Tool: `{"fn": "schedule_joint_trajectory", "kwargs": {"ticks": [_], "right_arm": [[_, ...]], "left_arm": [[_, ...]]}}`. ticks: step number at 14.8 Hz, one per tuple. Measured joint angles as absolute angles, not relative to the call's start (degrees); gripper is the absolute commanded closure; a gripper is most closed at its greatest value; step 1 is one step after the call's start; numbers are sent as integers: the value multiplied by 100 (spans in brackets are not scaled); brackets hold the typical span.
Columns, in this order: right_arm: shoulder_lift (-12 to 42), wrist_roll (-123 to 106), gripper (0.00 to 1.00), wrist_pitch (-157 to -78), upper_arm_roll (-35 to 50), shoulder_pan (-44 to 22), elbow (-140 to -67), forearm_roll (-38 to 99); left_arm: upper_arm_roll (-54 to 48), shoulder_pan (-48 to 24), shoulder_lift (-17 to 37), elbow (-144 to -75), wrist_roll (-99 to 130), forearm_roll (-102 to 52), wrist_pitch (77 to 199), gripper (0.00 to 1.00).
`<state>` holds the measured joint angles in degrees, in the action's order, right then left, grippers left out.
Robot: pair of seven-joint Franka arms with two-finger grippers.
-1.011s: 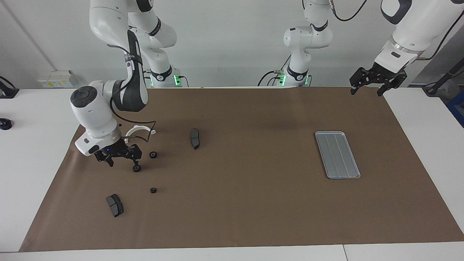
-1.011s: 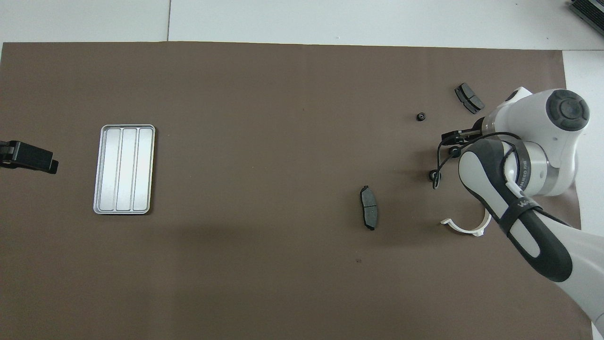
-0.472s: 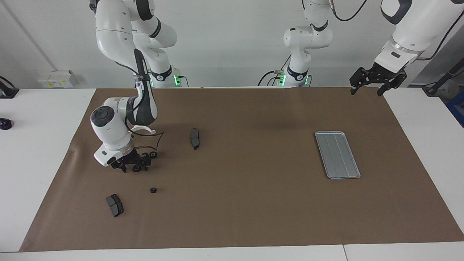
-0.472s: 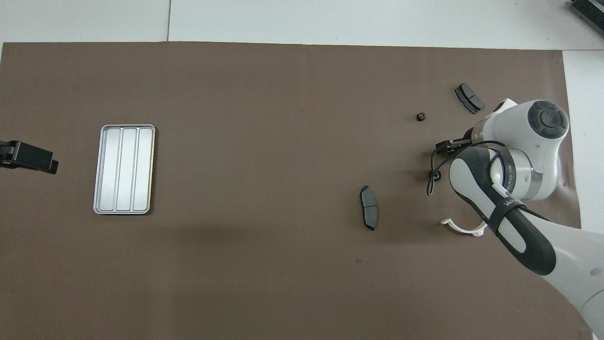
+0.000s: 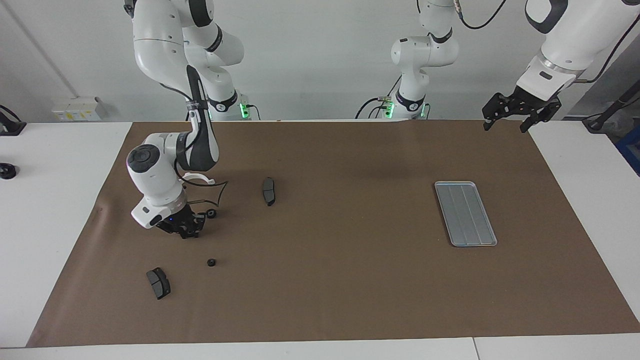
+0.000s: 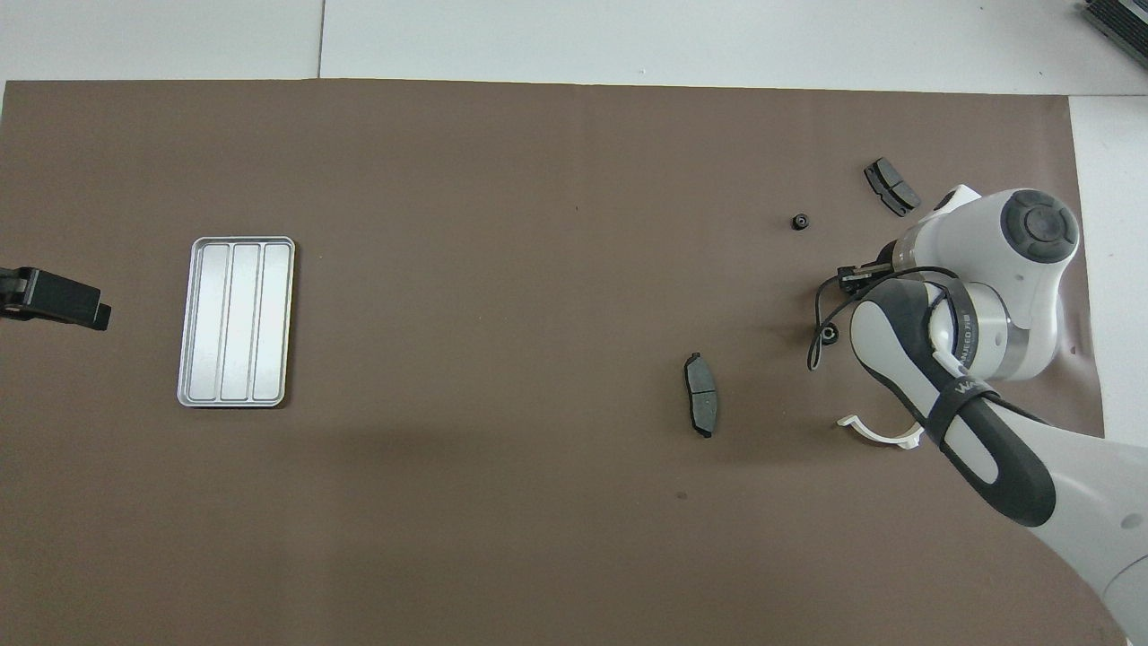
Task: Pick bearing gear from pile to tray
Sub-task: 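Carry the bearing to mid-table with the right gripper and release it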
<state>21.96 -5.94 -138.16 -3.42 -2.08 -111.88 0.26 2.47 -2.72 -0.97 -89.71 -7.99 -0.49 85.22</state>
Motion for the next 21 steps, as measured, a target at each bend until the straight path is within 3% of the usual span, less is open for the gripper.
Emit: {"fn": "schedule_joint_trajectory", "kwargs": {"ticks": [4,9,11,14,21], "right_arm": [[2192,-594,100,-13703,-347,-207,-11138,26],[1817,289,100,-12526,-141,-310,-10275,45],[1690,1099,100,-12238,-59,-686,-10036,62],[1719,2562,100,-12476,-11,-1549,-9939,74],[2422,5028,100,-13388,18,-3292,-9861,84]], "left_arm": [[247,-272,-97,-8971,-799,-49,8522,0],[247,-272,-97,-8971,-799,-49,8522,0],[247,-272,-97,-8971,-799,-49,8522,0],[247,-272,-97,-8971,-799,-49,8522,0],[247,-272,-97,-8971,-799,-49,8522,0]]}}
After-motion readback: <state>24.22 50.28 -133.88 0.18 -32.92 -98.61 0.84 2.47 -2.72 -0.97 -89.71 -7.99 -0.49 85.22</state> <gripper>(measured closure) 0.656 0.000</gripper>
